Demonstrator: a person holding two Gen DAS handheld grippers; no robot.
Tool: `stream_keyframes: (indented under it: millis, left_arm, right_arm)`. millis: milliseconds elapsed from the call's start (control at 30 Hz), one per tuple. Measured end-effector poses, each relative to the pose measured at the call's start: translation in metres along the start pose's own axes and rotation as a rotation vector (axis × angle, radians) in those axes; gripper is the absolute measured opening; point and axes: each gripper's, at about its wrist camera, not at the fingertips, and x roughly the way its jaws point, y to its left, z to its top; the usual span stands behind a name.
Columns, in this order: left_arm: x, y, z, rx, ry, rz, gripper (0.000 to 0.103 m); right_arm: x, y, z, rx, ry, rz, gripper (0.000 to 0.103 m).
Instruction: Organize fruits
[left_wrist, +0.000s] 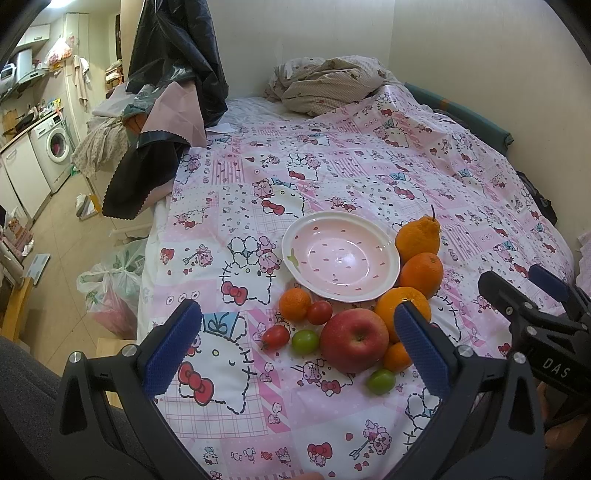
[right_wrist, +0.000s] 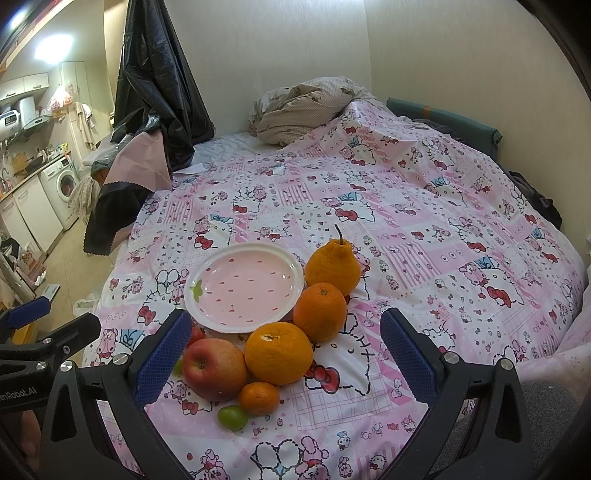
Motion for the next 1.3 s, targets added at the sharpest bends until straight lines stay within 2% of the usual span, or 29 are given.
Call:
stream_keyframes:
  millis: [1067, 1200, 1300]
  left_arm:
    - [-0.001, -0.003, 0.000, 0.022, -0.008, 0.006, 0.103]
    - [0.004, -0.005, -0.001, 0.026, 0.035, -0.015, 0.103]
    - [0.002, -0.004, -0.004, 0.017, 0.023, -0.007, 0.103]
  right_arm:
    - [0.001, -0.003, -0.001, 0.012, -0.005, 0.000, 0.103]
    - [0.001, -0.008, -0.001, 0.047, 0.020, 0.014, 0.103]
    - [-0.001, -0.009, -0.001, 0.047, 0.017, 0.003, 0.103]
